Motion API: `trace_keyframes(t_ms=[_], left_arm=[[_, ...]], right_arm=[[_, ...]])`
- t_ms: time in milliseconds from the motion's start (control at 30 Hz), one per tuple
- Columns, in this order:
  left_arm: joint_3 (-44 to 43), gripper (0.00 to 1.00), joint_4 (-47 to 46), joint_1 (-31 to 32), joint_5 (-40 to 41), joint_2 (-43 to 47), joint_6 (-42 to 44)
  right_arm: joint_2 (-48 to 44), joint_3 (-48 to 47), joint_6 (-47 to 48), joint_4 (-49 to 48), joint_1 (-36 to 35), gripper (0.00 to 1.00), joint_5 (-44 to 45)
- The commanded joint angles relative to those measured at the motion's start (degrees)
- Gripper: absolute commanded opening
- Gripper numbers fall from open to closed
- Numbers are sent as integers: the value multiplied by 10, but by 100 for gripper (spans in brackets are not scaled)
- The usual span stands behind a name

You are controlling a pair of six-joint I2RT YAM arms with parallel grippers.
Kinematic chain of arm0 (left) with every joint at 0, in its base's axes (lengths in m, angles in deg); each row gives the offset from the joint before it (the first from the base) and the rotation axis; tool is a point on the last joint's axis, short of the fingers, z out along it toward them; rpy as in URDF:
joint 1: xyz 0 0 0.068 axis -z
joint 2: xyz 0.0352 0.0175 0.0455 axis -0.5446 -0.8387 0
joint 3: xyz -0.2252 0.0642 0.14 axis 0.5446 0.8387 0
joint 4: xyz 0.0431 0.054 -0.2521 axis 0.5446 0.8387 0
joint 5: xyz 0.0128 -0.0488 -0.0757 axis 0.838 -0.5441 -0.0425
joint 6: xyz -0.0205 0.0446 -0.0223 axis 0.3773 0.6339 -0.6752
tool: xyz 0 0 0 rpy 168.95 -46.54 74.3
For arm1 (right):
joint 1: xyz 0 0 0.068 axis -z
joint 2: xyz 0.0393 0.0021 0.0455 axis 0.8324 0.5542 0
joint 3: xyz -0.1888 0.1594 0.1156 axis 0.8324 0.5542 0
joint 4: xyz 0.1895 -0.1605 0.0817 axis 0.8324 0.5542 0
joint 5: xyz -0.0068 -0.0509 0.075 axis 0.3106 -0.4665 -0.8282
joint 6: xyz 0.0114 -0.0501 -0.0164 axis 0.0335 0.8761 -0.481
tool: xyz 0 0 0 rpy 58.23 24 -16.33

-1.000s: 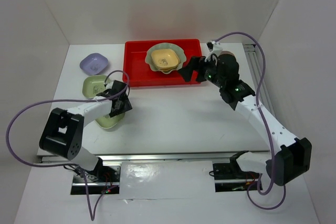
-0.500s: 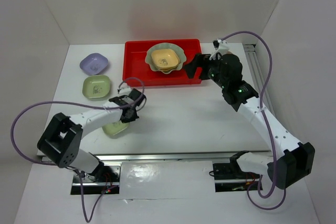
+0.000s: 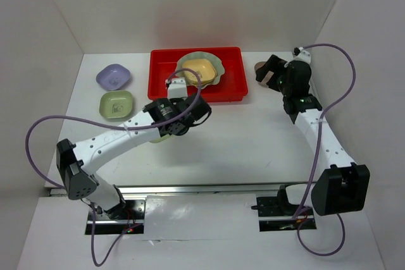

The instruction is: Place the plates into the plastic bin on the countertop

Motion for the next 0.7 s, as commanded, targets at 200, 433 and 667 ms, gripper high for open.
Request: trace_keyframes(t_ms=[200, 433, 667], left_arm=[[-169, 0, -338, -126, 3, -187, 407], [-441, 0, -394, -161, -70, -400, 499], [-480, 0, -458, -213, -145, -467, 470]], right_arm=[[48, -17, -32, -21, 38, 100, 96], [77, 43, -59, -64, 102, 100, 22], [78, 80, -65, -94, 132, 100, 9]])
